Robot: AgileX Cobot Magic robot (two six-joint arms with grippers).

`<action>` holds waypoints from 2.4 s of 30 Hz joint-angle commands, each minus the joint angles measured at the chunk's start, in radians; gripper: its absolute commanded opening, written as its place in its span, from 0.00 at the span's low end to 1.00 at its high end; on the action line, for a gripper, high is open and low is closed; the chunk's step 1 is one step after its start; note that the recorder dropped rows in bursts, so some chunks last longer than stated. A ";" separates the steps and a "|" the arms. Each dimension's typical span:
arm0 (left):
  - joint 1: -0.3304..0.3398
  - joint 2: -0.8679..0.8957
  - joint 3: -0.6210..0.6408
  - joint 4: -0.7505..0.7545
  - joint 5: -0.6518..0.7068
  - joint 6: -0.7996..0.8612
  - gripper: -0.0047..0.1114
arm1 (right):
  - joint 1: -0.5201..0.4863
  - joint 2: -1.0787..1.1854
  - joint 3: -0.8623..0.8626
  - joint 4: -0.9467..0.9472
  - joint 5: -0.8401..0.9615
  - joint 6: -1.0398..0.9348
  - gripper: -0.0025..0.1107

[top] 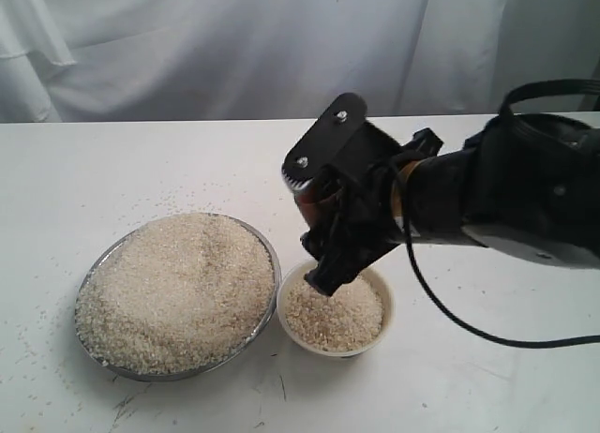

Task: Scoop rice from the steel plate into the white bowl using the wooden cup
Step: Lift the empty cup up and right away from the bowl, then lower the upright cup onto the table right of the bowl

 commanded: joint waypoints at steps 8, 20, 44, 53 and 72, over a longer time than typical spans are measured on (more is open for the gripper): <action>0.002 -0.004 0.005 -0.002 -0.007 0.000 0.04 | -0.330 -0.027 0.098 0.076 -0.544 0.017 0.02; 0.002 -0.004 0.005 -0.002 -0.007 0.000 0.04 | -0.499 0.236 0.089 -0.024 -0.974 0.017 0.02; 0.002 -0.004 0.005 -0.002 -0.007 0.000 0.04 | -0.563 0.716 -0.134 -0.247 -1.178 -0.016 0.02; 0.002 -0.004 0.005 -0.002 -0.007 0.000 0.04 | -0.563 0.731 -0.134 -0.250 -1.176 -0.065 0.02; 0.002 -0.004 0.005 -0.002 -0.007 0.000 0.04 | -0.615 0.693 -0.144 -0.255 -1.236 -0.060 0.02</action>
